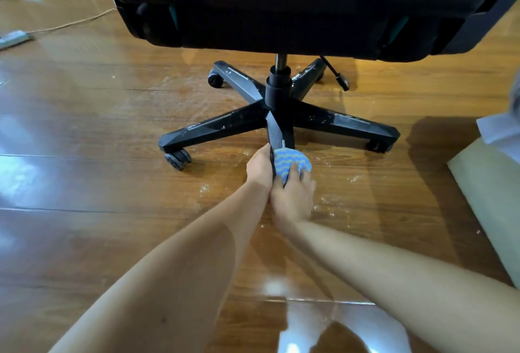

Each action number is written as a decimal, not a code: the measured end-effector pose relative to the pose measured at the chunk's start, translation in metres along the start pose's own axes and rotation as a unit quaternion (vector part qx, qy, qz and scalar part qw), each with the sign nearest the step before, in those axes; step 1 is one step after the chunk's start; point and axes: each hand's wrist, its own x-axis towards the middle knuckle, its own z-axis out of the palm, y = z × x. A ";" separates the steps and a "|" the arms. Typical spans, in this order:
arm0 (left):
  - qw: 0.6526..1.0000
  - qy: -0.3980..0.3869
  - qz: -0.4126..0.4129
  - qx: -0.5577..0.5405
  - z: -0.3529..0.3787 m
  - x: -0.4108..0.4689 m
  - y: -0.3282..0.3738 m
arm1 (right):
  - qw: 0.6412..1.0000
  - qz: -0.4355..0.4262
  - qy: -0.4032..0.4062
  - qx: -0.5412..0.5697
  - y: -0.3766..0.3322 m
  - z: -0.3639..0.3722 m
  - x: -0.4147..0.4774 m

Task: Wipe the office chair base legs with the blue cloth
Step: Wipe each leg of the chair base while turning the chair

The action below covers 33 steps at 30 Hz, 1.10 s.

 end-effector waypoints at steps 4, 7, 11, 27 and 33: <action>0.999 0.003 -0.005 0.042 -0.018 -0.004 -0.008 | 0.997 0.072 -0.012 0.026 -0.038 -0.007 0.081; 0.995 -0.001 -0.018 0.096 -0.025 -0.003 -0.012 | 0.980 0.122 -0.050 0.152 -0.055 -0.016 0.123; 0.992 -0.010 -0.010 0.127 -0.021 -0.002 -0.012 | 0.939 0.136 -0.083 0.304 -0.040 -0.025 0.128; 0.904 -0.010 0.097 0.416 0.002 -0.006 -0.049 | 0.959 0.136 -0.082 0.234 -0.038 -0.026 0.136; 0.848 0.011 0.081 0.524 0.008 0.000 -0.034 | 0.995 0.071 -0.004 0.077 -0.016 -0.027 0.110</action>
